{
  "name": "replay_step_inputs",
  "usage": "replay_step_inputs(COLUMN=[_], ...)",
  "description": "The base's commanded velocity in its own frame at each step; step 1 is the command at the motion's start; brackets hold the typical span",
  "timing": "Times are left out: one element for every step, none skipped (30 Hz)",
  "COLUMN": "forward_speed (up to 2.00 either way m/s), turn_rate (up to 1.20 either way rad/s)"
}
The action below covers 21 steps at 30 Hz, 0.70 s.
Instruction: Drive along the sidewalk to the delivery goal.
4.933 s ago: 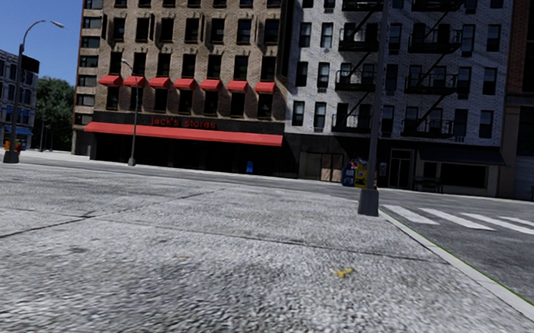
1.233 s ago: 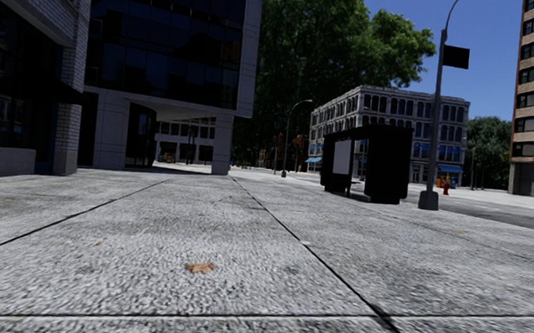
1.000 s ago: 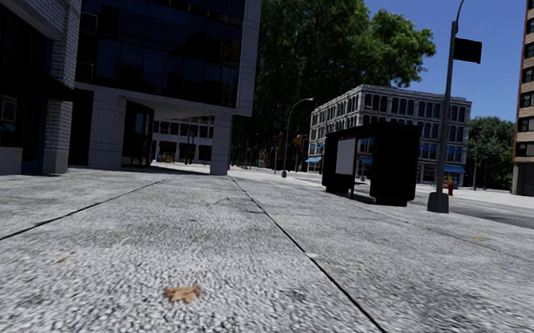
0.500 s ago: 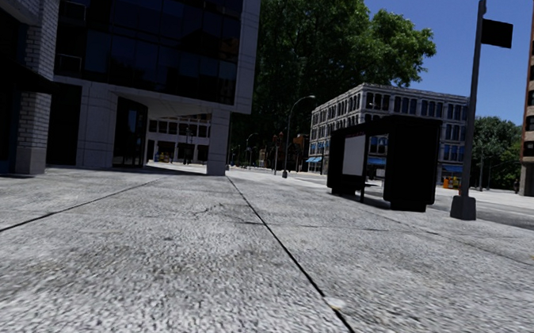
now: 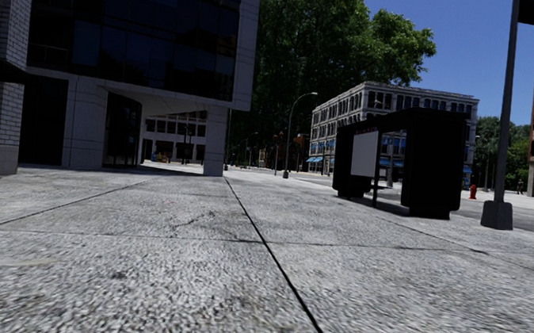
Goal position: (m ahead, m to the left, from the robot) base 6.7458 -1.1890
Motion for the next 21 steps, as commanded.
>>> replay_step_inputs(forward_speed=[2.0, 2.0, 2.0, 2.0, 2.0, 2.0, 2.0, 2.0, 1.91, 1.59, 1.5, 1.5, 1.56, 1.53, 1.47, 1.46, 1.46, 1.46, 1.46, 1.45, 1.41], turn_rate=[0.0, 0.0, 0.0, 0.0, 0.0, 0.0, 0.0, 0.0, 0.0, 0.0, 0.0, 0.0, 0.0, 0.0, 0.0, 0.0, 0.0, 0.0, 0.0, -0.22, -0.25])
